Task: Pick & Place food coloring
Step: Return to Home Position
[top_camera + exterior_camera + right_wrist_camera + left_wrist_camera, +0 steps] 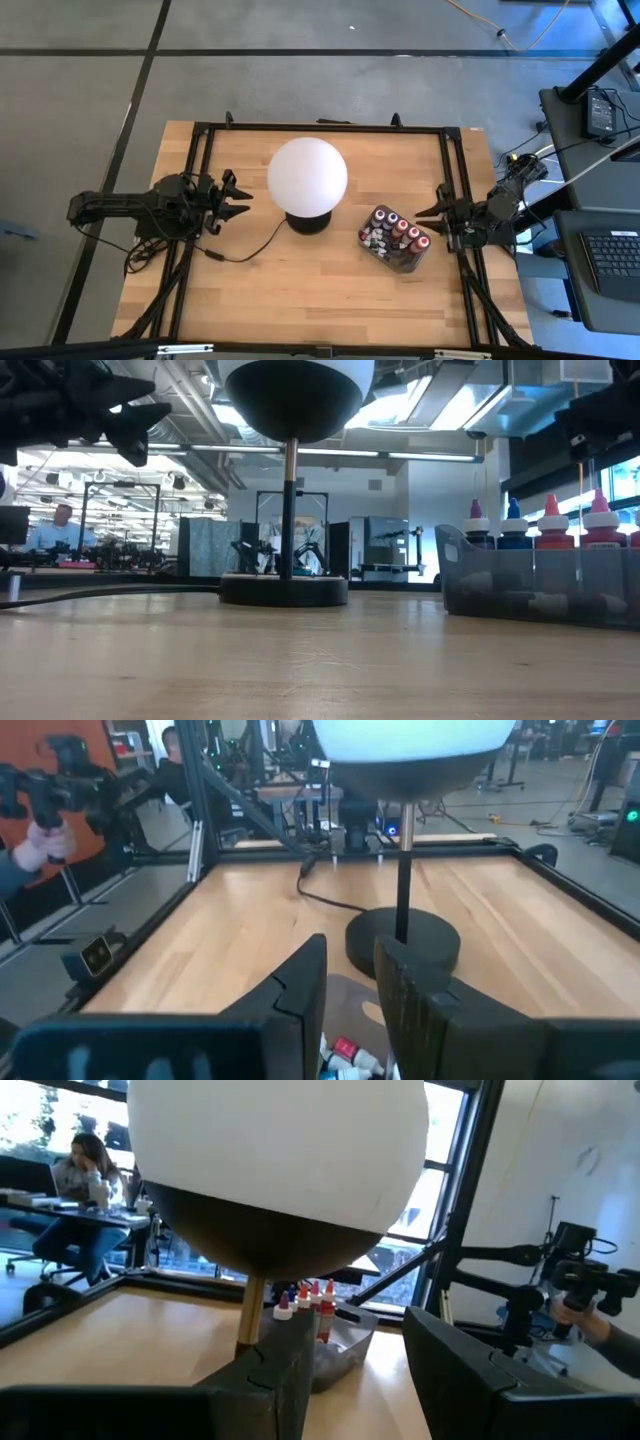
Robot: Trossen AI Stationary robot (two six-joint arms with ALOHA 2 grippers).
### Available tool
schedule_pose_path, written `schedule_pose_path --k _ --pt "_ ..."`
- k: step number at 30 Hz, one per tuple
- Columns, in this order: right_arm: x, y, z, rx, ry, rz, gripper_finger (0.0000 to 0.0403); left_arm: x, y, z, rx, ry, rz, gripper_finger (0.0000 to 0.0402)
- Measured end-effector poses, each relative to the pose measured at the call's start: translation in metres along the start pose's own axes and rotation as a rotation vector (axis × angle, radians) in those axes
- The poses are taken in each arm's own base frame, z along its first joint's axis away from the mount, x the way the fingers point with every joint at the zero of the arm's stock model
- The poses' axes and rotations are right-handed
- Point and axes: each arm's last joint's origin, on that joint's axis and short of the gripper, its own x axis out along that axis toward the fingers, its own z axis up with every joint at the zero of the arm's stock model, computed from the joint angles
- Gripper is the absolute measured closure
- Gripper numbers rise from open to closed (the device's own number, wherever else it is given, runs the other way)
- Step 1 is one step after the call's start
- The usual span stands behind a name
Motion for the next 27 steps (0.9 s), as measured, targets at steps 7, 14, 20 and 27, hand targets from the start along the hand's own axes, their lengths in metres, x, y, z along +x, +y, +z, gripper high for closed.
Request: schedule_pose_path --k 7,14,20,27 --pt "0.007 0.002 -0.012 -0.065 -0.02 0.013 0.0311 0.0 0.0 0.0 0.0 0.001 -0.001 0.0255" --pt "0.016 -0.003 -0.02 -0.096 -0.046 0.001 0.0311 0.0 0.0 0.0 0.006 -0.003 0.006 0.0256" --pt "0.022 -0.011 -0.023 -0.1 -0.074 0.02 0.0311 0.0 0.0 0.0 0.008 -0.004 0.009 0.0254" --pt "0.029 -0.023 -0.031 -0.1 -0.099 0.034 0.0311 0.0 0.0 0.0 0.008 -0.004 0.011 0.0256"
